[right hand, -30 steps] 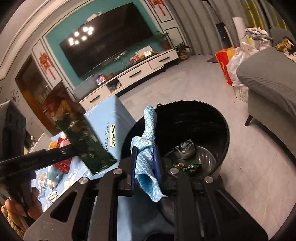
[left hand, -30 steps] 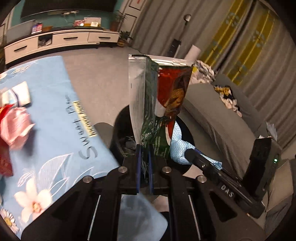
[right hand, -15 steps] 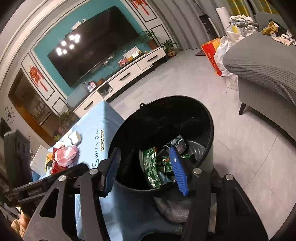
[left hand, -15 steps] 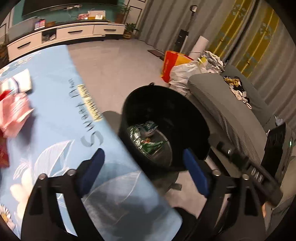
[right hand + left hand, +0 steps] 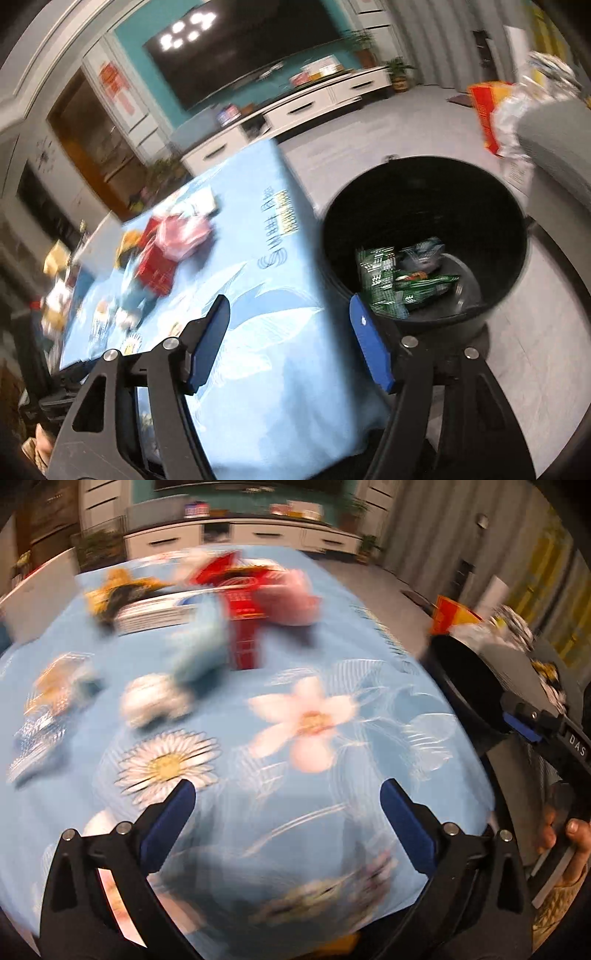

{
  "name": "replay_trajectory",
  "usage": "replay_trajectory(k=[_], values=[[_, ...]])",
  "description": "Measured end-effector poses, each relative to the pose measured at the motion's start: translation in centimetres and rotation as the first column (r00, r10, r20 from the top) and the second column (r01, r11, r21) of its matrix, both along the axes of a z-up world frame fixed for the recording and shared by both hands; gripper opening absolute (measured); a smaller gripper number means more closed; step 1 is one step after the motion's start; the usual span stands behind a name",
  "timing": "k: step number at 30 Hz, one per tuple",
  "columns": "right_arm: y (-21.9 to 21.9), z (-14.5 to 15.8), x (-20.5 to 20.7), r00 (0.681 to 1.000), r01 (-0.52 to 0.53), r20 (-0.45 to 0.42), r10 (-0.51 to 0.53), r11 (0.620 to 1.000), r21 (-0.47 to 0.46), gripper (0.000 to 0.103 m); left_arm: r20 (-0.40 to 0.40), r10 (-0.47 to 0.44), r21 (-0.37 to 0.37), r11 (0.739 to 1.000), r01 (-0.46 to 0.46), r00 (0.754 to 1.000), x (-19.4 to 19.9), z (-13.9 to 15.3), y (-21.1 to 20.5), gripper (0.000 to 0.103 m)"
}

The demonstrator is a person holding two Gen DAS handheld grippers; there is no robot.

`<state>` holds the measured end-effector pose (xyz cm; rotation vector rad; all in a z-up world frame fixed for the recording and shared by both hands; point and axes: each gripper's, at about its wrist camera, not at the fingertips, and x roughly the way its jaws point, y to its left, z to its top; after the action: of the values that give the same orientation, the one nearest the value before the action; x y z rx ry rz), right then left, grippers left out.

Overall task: Collect trash
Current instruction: 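Drop the blue cloth into the bin with the right tool while the left tool drops its wrappers, then grasp the white tissue with the right tool while the left tool grasps the clear plastic bag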

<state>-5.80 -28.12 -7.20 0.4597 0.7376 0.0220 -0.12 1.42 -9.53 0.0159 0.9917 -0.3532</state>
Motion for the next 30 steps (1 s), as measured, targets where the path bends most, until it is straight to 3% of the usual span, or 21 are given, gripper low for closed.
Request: replay_trajectory(k=[6,9,15,19,23,30], values=[[7.7,0.1,1.5,0.982,-0.188,-0.041,0.185,0.981,-0.054,0.067,0.04,0.174,-0.063,0.983,-0.171,0.984,-1.5,0.8,8.3,0.1],[11.9,0.0,2.0,0.958,-0.287,-0.058,0.283,0.954,-0.083,0.067,0.079,0.273,-0.092,0.96,-0.265,0.959,-2.4,1.1,12.7,0.1],[18.4,-0.4,3.2,0.898,-0.439,-0.082,0.432,0.891,-0.116,0.067,0.09,0.383,-0.138,0.919,-0.369,0.919,-2.4,0.4,18.0,0.1],[21.5,-0.6,5.1,0.869,-0.494,-0.084,0.487,0.862,-0.113,0.067,0.089,0.406,-0.162,0.907,-0.389,0.91,-1.8,-0.2,19.7,0.1],[23.2,-0.8,7.6,0.867,-0.498,-0.086,0.492,0.861,-0.101,0.067,0.105,0.416,-0.167,0.903,-0.397,0.903,-0.6,-0.3,20.4,0.1],[25.4,-1.6,11.3,0.874,-0.483,-0.1,0.475,0.871,-0.086,0.067,0.129,0.387,-0.188,0.913,-0.361,0.913,2.6,-0.3,20.1,0.1]])
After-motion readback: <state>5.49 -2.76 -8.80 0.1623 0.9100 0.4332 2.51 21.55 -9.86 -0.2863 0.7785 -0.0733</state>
